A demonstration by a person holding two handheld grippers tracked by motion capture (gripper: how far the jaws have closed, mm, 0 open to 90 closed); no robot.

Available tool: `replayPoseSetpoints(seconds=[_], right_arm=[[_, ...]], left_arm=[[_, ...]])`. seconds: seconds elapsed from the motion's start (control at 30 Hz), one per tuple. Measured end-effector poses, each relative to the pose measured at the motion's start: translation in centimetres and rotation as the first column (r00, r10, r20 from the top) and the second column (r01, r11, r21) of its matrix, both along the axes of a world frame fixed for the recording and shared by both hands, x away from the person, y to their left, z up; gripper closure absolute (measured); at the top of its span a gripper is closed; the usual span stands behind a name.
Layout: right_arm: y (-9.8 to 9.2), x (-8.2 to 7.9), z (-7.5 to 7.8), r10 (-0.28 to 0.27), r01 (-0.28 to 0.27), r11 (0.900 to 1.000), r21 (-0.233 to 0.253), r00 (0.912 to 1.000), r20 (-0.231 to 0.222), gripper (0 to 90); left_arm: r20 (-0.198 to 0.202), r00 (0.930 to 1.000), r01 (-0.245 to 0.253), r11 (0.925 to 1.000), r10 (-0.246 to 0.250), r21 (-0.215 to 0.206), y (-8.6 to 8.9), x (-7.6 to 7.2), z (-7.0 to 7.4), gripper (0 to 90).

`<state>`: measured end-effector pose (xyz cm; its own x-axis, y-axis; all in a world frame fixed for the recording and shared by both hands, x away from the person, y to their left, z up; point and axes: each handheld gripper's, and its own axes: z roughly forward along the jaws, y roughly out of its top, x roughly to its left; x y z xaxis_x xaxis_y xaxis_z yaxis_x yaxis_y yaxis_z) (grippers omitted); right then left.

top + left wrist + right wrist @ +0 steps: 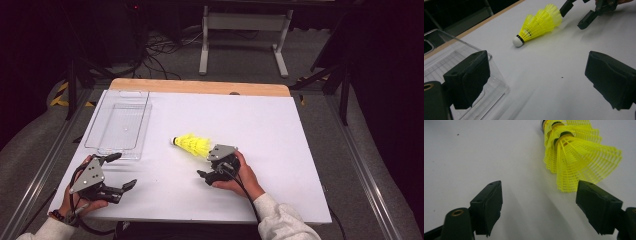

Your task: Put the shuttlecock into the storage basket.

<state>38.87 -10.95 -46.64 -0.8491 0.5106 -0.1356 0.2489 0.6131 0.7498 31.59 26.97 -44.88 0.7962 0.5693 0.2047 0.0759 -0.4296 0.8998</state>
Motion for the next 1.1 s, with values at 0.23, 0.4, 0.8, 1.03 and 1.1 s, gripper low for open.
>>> replayPoseSetpoints(seconds=[0.23, 0.4, 0.8, 1.03, 1.1], right_arm=[[1.2, 1.4, -0.1, -0.028, 0.028, 1.000, 0.011, 0.9992, -0.030, 22.7], [2.3, 2.5, -0.3, -0.027, 0.030, 0.998, 0.053, 0.9983, -0.052, 24.3], [5.2, 3.0, -0.2, -0.043, 0.044, 0.997, 0.068, 0.9987, -0.028, 33.0], [5.9, 3.4, -0.5, -0.102, 0.103, 0.991, 0.084, 0.9946, -0.015, 39.3], [6.1, 3.4, -0.6, -0.140, 0.140, 0.987, 0.076, 0.9902, -0.007, 41.6]], left_arm=[[0.000, 0.9999, 0.010, 0.9999, -0.010, 0.005, -0.2, 0.1, 0.0, 7.0], [-0.001, 1.0000, 0.009, 1.0000, -0.009, 0.001, -0.2, 0.1, 0.0, 7.0], [-0.004, 1.0000, 0.006, 1.0000, -0.006, 0.005, -0.1, 0.0, -0.1, 7.4], [-0.009, 0.9999, 0.009, 0.9999, -0.009, 0.011, -0.1, 0.0, -0.1, 7.5], [-0.011, 0.9999, 0.011, 0.9999, -0.011, 0.013, -0.2, 0.0, -0.1, 7.5]])
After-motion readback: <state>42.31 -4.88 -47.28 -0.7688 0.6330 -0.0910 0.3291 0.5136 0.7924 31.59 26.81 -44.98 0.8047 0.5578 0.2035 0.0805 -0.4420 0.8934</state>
